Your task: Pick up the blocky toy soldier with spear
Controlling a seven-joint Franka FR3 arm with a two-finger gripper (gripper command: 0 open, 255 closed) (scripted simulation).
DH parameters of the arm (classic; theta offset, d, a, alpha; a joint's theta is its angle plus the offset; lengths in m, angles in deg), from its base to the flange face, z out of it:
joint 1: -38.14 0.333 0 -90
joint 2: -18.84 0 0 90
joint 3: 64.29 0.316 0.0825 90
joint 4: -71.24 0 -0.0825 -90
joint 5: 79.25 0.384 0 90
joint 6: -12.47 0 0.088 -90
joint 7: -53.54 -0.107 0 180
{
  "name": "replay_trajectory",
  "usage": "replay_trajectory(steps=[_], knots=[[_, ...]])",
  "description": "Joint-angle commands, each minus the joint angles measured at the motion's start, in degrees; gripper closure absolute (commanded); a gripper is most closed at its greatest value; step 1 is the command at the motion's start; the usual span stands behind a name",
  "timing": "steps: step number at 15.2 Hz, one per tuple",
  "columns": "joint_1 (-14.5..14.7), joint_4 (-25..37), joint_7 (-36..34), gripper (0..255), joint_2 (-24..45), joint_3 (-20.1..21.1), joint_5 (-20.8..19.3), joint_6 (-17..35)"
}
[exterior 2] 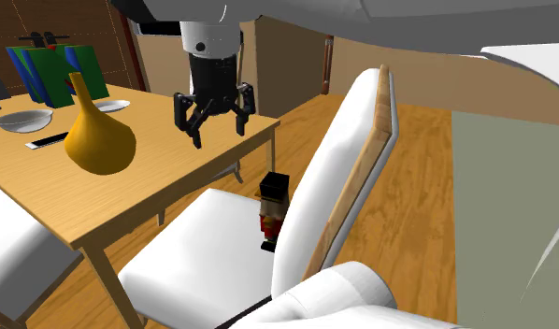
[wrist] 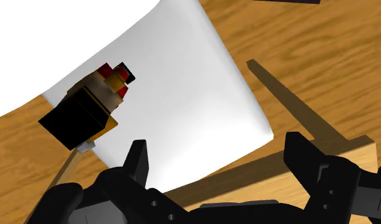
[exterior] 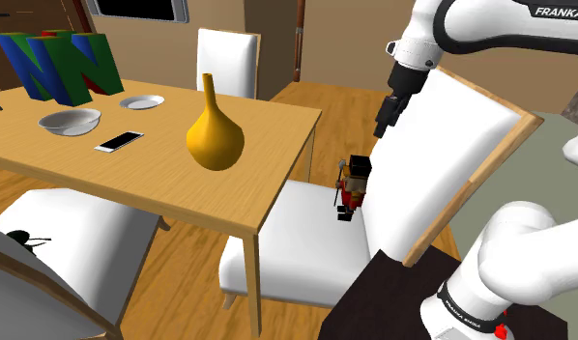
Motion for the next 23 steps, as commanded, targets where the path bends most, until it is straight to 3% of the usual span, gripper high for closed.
replay_trajectory(steps=[1, 13, 23], knots=[[0.0, 0.0, 0.0, 0, 0.0, 0.0, 0.0, 0.0], [-1.9, 4.6, 6.2, 0, 22.6, -9.3, 1.1, 13.0], [-3.5, 15.2, 13.8, 0, 44.8, -15.3, 8.3, 18.8]])
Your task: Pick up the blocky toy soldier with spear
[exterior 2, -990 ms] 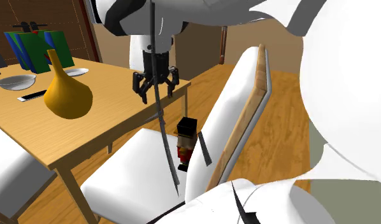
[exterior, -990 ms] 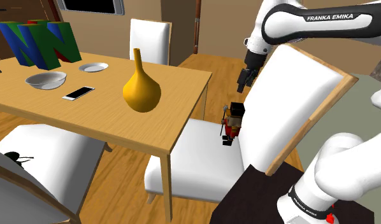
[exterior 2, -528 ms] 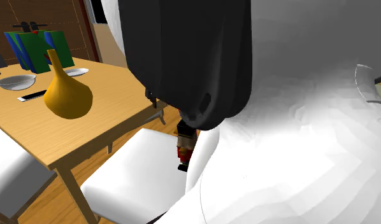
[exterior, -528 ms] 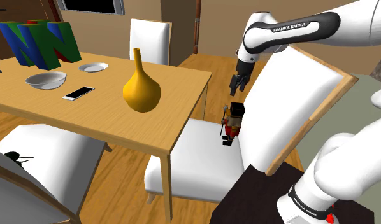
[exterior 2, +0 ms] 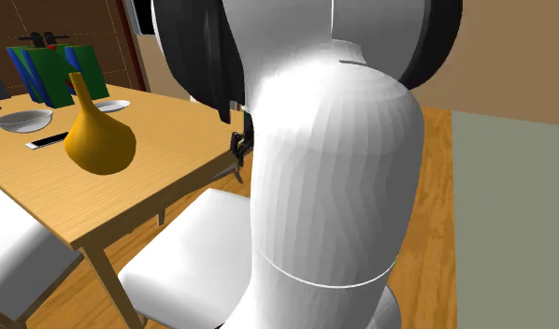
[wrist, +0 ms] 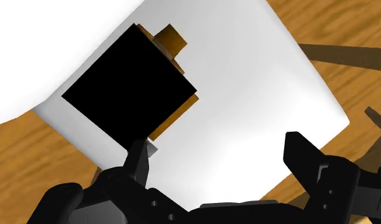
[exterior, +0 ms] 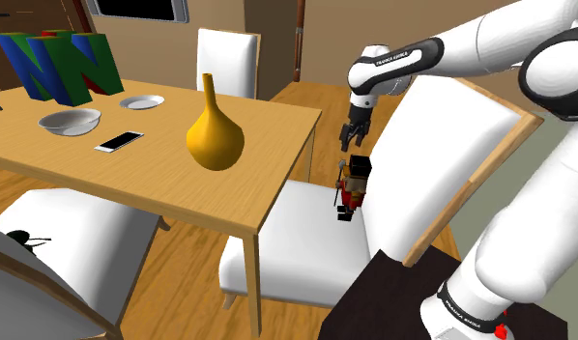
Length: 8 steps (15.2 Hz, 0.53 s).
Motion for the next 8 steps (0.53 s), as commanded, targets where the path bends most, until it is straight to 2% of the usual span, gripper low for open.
replay_trajectory(steps=[1, 8], knots=[[-0.7, 2.4, 1.8, 0, 4.6, -0.8, 1.9, 0.8], [-4.4, 13.2, 6.3, 0, 20.0, -1.5, 8.3, 0.7]])
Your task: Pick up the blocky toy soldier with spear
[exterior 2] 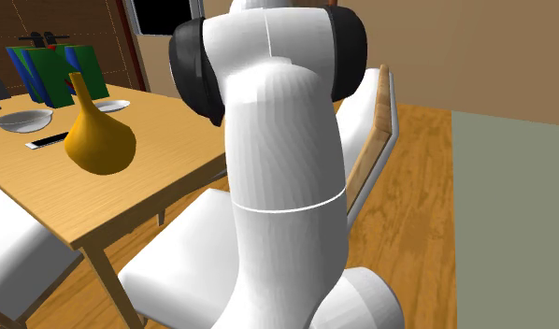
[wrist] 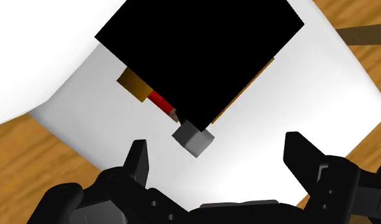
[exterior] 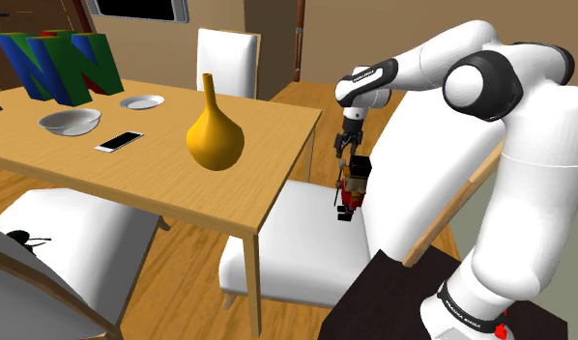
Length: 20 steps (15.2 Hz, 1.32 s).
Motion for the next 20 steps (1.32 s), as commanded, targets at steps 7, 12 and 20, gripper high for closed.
replay_trajectory(steps=[7, 12, 20], knots=[[-0.9, -0.4, 1.9, 0, 4.6, 0.5, 2.2, 4.3], [-1.3, 0.4, 2.3, 255, 5.5, 0.5, 2.5, 4.1], [-1.0, -0.4, 1.8, 255, 4.4, 0.5, 2.1, 4.0]])
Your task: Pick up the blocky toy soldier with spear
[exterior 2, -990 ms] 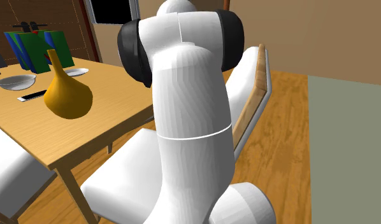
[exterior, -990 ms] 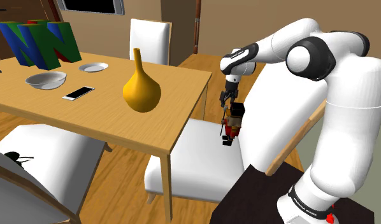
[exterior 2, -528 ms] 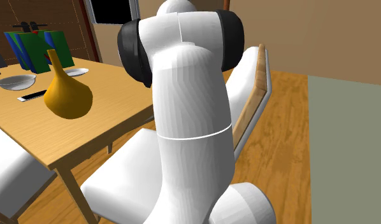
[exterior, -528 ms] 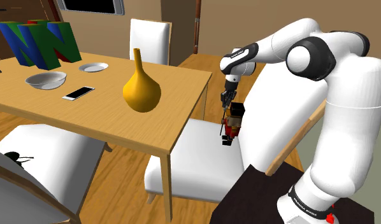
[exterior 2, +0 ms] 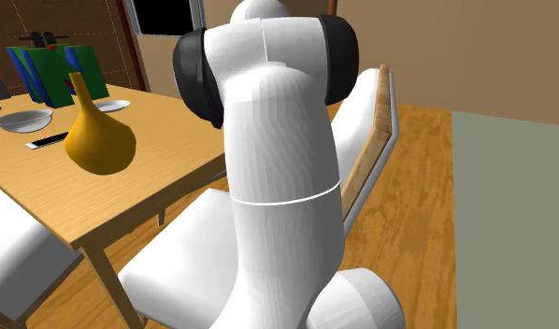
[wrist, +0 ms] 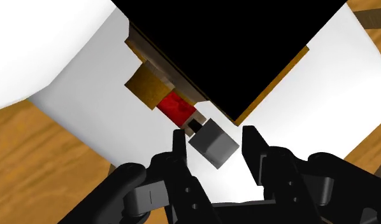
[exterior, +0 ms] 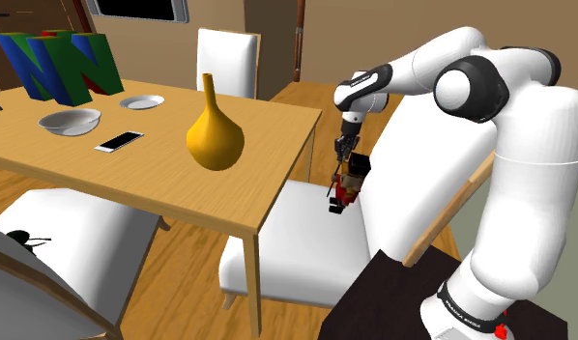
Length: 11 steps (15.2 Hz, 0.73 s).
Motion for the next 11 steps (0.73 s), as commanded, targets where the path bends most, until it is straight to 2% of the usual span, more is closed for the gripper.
replay_trajectory(steps=[1, 11], knots=[[0.1, -1.1, -0.1, 255, 1.0, 0.1, -0.3, -0.5], [0.5, 1.9, -1.9, 255, -2.6, -0.5, -2.2, -6.9]])
